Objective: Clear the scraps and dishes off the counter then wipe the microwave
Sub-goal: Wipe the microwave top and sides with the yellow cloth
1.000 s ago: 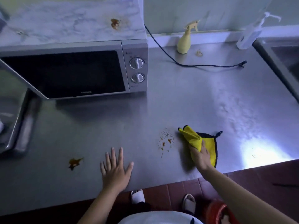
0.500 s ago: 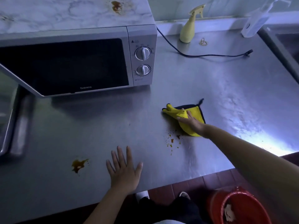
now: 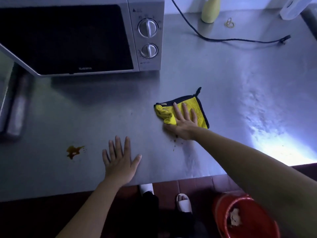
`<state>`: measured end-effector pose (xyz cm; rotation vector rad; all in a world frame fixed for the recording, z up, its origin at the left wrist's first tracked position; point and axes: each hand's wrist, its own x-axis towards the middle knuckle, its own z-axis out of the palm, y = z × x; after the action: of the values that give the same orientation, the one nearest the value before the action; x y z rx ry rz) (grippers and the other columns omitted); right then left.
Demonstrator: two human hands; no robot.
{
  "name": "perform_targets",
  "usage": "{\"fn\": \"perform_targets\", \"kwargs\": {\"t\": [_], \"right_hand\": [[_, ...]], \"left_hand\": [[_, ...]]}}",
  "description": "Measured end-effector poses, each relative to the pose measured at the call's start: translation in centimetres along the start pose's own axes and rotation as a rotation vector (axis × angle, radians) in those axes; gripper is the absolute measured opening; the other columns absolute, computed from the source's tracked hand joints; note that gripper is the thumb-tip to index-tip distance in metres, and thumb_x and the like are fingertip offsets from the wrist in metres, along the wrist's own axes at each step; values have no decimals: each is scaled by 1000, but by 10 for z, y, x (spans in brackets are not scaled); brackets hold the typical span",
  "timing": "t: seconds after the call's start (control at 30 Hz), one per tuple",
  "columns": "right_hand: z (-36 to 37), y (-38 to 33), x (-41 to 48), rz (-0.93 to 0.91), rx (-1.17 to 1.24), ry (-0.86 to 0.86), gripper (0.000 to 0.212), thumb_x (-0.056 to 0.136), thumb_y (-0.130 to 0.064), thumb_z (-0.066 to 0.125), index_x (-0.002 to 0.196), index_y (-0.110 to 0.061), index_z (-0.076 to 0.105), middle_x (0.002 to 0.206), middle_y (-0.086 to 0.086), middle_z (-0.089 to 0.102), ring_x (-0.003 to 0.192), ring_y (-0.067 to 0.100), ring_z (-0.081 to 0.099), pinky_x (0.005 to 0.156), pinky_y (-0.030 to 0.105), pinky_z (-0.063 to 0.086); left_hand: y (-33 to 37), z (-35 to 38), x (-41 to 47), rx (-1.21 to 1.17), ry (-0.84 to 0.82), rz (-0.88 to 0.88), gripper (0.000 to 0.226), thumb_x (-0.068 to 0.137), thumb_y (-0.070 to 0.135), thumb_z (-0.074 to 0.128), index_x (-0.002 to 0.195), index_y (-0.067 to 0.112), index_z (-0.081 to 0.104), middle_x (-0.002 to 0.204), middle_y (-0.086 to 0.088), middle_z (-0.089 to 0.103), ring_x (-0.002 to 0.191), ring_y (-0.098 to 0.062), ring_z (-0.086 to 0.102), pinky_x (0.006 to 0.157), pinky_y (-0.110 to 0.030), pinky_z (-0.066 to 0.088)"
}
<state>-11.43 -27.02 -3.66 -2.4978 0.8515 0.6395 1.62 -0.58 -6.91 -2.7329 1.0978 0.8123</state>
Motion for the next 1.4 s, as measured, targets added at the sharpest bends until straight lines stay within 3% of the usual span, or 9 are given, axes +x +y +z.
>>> {"fn": "perform_targets", "kwargs": {"t": [0.47, 0.67, 0.77, 0.9, 1.0, 1.07, 1.13, 1.27, 1.4], "right_hand": [[90, -5, -137, -172, -131, -54, 71, 88, -78, -1, 145, -50, -34, 156, -3, -41, 138, 31, -46, 114, 58, -26], [104, 18, -181, -225, -83, -49, 62, 84, -77, -7, 130, -57, -44, 159, -8, -37, 142, 26, -42, 118, 55, -21], [96, 30, -198, -214, -31, -121, 64, 100, -65, 12, 152, -44, -20, 162, -10, -30, 144, 19, -37, 120, 51, -19], [83, 48, -233, -157, 620, -281, 49, 105, -56, 29, 151, -55, 13, 161, -25, -9, 140, -4, -25, 122, 31, -7], [73, 65, -265, -196, 1378, -404, 43, 104, -43, 37, 146, -34, 44, 155, -22, 36, 143, -4, 33, 109, 11, 32], [73, 81, -274, 89, 1693, -332, 55, 93, -50, 48, 137, -17, 58, 133, 2, 66, 123, 16, 61, 96, 31, 49], [74, 95, -280, 210, 1911, -271, 61, 89, -55, 53, 130, -12, 64, 123, 14, 71, 114, 31, 67, 93, 47, 50], [52, 94, -296, 53, 2236, -161, 64, 86, -57, 55, 125, -9, 70, 134, 22, 62, 120, 40, 63, 96, 57, 47], [26, 68, -311, -174, 2287, -186, 84, 82, -70, 51, 135, -6, 61, 139, 26, 57, 126, 43, 57, 101, 59, 46]], "left_hand": [[36, -18, -13, -181, 88, -203, 79, 93, 50, 51, 158, 34, 8, 168, -1, -6, 153, -27, -6, 121, -52, 6], [86, -9, -57, -551, 242, -216, 57, 85, 22, 66, 140, 15, 51, 147, -11, 44, 138, -28, 38, 112, -40, 34], [110, 2, -93, -781, 247, -227, 46, 87, 12, 65, 133, 10, 59, 136, -10, 56, 126, -25, 52, 106, -33, 41], [137, 15, -142, -1034, 179, -200, 31, 91, 4, 63, 121, 11, 64, 123, -9, 65, 99, -7, 63, 77, -6, 45], [146, 11, -170, -1143, 148, -176, 25, 92, 2, 61, 114, 11, 68, 110, -5, 70, 77, 8, 63, 65, -3, 44], [151, 3, -186, -1195, 108, -148, 24, 94, 6, 60, 116, 12, 69, 104, -3, 71, 86, -3, 66, 73, -13, 51], [159, -8, -203, -1213, 97, -100, 19, 95, 11, 62, 110, 18, 72, 105, -7, 72, 96, -15, 68, 85, -27, 53], [195, -27, -241, -1125, 18, 178, 22, 76, 40, 72, 95, 29, 75, 90, 7, 74, 86, -8, 67, 84, -24, 53], [238, -24, -265, -897, 83, 381, 61, 66, 57, 77, 123, 38, 62, 113, 17, 65, 102, 3, 61, 91, -15, 47]]}}
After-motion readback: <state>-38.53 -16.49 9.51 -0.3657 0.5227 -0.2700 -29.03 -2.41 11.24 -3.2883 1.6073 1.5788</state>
